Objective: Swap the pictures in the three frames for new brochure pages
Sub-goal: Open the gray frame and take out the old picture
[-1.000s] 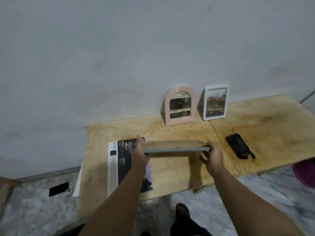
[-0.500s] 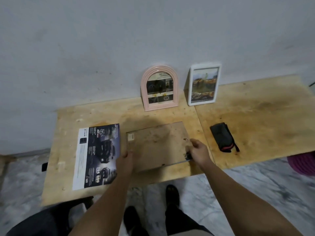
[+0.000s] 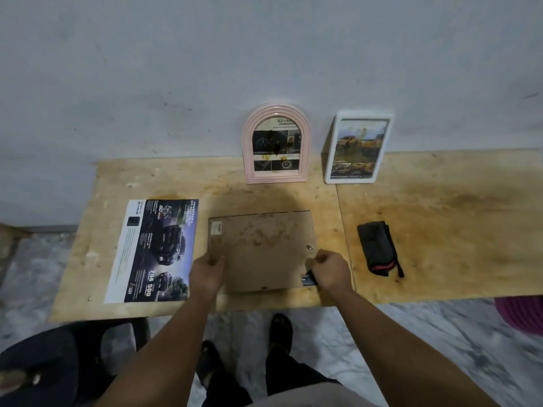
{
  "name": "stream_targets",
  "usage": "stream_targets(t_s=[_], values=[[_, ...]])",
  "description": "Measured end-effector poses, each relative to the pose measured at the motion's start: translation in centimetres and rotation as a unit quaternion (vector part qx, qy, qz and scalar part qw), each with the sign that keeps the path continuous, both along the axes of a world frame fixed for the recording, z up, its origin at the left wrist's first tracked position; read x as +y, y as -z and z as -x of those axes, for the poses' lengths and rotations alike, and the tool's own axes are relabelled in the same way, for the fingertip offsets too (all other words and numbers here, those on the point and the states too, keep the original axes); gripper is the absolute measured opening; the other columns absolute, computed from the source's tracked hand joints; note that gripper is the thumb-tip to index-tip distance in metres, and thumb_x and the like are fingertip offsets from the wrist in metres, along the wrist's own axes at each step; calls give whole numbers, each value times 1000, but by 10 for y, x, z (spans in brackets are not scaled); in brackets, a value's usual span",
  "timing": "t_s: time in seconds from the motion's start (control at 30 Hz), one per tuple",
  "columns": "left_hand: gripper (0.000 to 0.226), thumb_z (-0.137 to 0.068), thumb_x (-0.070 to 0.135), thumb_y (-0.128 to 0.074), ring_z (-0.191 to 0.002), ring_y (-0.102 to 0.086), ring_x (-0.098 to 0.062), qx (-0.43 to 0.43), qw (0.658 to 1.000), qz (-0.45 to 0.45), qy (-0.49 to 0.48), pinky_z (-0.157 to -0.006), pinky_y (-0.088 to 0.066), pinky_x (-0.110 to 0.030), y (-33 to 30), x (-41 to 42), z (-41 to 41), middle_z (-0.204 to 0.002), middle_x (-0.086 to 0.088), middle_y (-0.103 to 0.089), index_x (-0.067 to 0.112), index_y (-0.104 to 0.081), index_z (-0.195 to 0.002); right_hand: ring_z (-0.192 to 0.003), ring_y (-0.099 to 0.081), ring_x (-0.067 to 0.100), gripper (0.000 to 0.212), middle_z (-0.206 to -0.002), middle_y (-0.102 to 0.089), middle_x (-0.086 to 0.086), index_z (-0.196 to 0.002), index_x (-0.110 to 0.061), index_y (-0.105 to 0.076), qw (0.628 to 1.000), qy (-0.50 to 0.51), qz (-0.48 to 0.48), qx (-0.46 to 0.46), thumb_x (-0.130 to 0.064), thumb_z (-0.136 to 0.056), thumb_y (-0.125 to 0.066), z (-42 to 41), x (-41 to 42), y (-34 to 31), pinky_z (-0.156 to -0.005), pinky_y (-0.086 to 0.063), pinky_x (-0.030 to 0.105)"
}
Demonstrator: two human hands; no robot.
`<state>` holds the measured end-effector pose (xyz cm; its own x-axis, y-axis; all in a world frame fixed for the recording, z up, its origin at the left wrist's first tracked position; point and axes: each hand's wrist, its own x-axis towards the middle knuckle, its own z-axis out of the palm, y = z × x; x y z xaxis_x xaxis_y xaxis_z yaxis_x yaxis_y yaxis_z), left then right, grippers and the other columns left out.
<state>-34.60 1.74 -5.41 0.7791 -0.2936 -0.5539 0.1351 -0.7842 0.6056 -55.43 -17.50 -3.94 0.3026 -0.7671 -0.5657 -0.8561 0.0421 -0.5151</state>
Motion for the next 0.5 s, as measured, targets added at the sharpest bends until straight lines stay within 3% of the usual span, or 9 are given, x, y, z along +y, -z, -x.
stream_targets(t_s=[0.1, 0.27, 0.4, 0.5], values=[[45, -101, 26, -59, -112, -63, -39, -4, 1000, -18, 16, -86, -44, -34, 1, 2, -1, -126, -17, -69, 6, -58, -142, -75, -60, 27, 16, -72, -64, 5, -77, -11, -69, 999, 32, -7, 0, -20, -89, -64, 2, -5, -2, -64, -44, 32], [47, -101, 28, -58, -124, -59, -39, -7, 999, -30, 33, -94, -45, -38, 2, 4, -2, -136, -16, -66, 8, -57, -144, -76, -63, 32, 27, -68, -64, 10, -61, -12, -62, 992, 115, -41, -20, -17, -88, -64, 2, -5, 3, -64, -44, 34], [55, -102, 28, -59, -135, -52, -39, 7, 998, -33, 48, -107, -42, -41, -2, 5, -3, -147, -17, -57, 4, -49, -150, -80, -67, 37, 22, -80, -72, 21, -74, 1, -70, 973, 204, -87, -61, -19, -85, -66, 3, -3, 3, -71, -52, 42], [59, -103, 30, -59, -140, -48, -38, 11, 997, -33, 65, -112, -40, -43, -3, 7, -5, -153, -16, -52, 5, -44, -154, -76, -68, 35, 33, -81, -74, 23, -72, 1, -71, 955, 256, -124, -84, -30, -62, -66, -1, 0, 3, -70, -55, 43]])
